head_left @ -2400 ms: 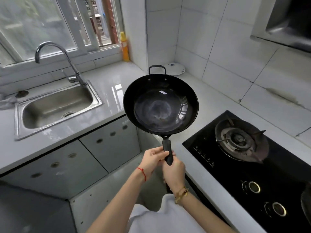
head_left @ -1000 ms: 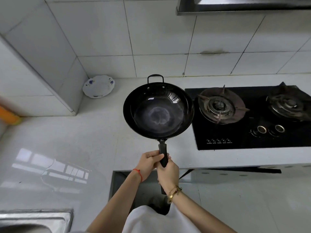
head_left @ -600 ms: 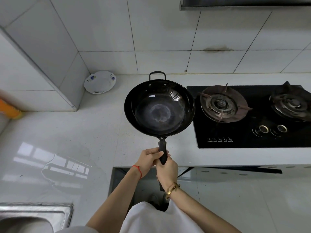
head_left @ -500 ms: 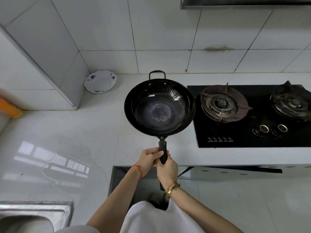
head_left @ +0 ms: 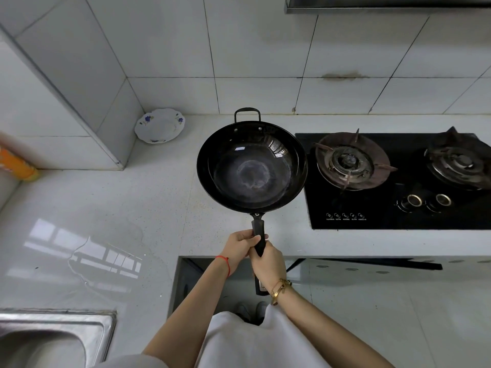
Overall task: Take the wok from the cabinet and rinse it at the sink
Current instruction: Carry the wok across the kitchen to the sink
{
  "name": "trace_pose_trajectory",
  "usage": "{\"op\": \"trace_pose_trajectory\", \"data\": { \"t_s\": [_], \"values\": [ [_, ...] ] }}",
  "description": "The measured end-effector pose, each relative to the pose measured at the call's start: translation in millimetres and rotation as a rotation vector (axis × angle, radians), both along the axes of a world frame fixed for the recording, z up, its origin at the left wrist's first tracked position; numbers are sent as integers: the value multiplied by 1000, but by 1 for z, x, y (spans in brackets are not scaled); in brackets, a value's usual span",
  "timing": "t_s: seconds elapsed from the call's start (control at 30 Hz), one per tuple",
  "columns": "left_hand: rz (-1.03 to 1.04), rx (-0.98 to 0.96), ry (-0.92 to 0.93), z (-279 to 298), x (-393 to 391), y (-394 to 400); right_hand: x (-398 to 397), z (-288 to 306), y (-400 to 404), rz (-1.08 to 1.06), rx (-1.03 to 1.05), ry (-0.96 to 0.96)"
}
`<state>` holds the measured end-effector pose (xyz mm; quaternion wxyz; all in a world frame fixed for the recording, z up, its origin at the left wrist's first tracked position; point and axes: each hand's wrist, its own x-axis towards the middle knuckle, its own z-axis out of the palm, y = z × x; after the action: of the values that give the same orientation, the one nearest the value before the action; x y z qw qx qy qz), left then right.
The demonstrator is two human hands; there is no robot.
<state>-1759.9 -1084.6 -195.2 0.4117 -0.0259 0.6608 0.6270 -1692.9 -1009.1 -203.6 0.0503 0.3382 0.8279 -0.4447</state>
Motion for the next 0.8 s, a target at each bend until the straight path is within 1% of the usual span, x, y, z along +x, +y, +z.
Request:
{"op": "trace_pose_trajectory", "data": {
  "t_s": [0.1, 0.23, 0.37, 0.47, 0.53, 0.7, 0.8],
  "values": [
    [-12, -104, 94, 0, 2, 1, 4, 3, 11, 119, 65, -23],
    [-56, -283, 317, -1, 3, -7, 9, 9, 24, 239, 176, -20],
    [-43, -406, 489, 1, 8, -21, 16, 11, 43, 241, 215, 18],
    [-35, -506, 646, 3, 14, -33, 23, 10, 60, 279, 313, 82],
    [-18, -553, 701, 4, 19, -41, 28, 11, 69, 284, 357, 115],
    [25, -589, 800, 12, 34, -48, 41, 8, 79, 265, 358, 146],
    [44, -621, 829, 13, 42, -47, 48, 6, 83, 261, 362, 160]
  ]
}}
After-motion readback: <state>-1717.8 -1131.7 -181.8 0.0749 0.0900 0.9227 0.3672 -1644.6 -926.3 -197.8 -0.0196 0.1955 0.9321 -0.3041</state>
